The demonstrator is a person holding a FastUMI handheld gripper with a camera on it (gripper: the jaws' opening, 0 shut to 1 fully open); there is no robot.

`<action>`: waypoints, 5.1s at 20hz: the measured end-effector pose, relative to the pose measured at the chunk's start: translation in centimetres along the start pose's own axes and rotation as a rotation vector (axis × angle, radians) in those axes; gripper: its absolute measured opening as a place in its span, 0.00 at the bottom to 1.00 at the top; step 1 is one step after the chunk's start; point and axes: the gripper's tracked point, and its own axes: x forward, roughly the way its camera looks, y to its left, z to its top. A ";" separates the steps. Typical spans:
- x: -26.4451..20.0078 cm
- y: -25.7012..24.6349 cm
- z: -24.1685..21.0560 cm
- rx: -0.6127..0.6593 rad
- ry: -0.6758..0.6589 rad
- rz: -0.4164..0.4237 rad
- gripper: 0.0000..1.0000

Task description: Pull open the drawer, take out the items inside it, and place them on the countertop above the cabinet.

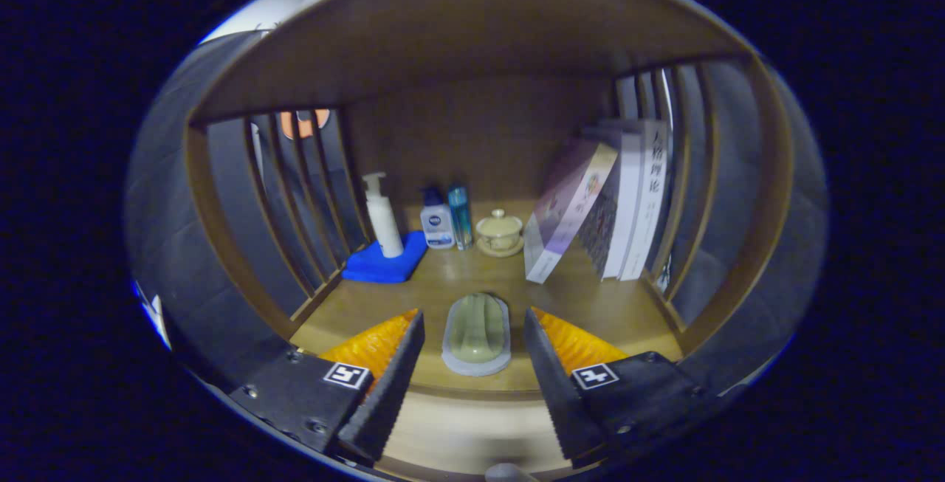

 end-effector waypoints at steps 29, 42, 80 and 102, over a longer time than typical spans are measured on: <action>-11.3 2.1 -27.0 0.001 -0.223 -0.150 1.00; -7.9 2.9 -29.8 -0.001 -0.148 -0.168 1.00; 7.9 1.1 -22.5 0.024 -0.120 -0.160 1.00; -4.8 -1.0 -13.0 -0.013 -0.237 -0.189 1.00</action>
